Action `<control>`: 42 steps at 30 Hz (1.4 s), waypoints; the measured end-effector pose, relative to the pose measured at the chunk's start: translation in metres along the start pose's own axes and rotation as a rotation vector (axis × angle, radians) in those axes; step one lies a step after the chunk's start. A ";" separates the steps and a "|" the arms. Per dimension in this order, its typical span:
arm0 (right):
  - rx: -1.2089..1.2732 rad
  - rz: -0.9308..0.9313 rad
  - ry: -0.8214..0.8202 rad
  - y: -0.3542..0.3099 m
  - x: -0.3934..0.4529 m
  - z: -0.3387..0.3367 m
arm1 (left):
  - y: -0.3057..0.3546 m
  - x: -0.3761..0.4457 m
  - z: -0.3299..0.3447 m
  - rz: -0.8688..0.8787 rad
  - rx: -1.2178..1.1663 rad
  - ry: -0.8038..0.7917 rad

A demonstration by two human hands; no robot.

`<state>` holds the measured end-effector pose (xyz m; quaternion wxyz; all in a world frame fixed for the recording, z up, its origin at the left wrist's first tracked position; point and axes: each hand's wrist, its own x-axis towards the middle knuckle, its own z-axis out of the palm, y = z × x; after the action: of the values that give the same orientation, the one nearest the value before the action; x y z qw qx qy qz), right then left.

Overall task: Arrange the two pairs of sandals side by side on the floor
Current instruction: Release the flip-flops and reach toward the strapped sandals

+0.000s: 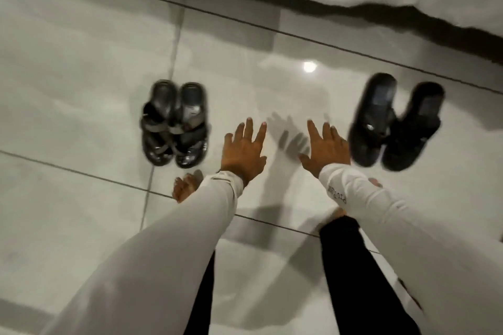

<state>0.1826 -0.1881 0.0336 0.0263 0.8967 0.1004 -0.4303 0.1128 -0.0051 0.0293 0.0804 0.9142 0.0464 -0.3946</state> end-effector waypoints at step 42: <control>0.067 -0.228 0.156 -0.209 0.152 -0.010 | -0.185 0.121 -0.034 -0.144 -0.210 0.065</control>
<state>0.2403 0.0417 -0.0700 -0.0605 0.9105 0.1892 -0.3627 0.1922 0.1856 -0.0567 0.1458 0.9072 0.1554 -0.3627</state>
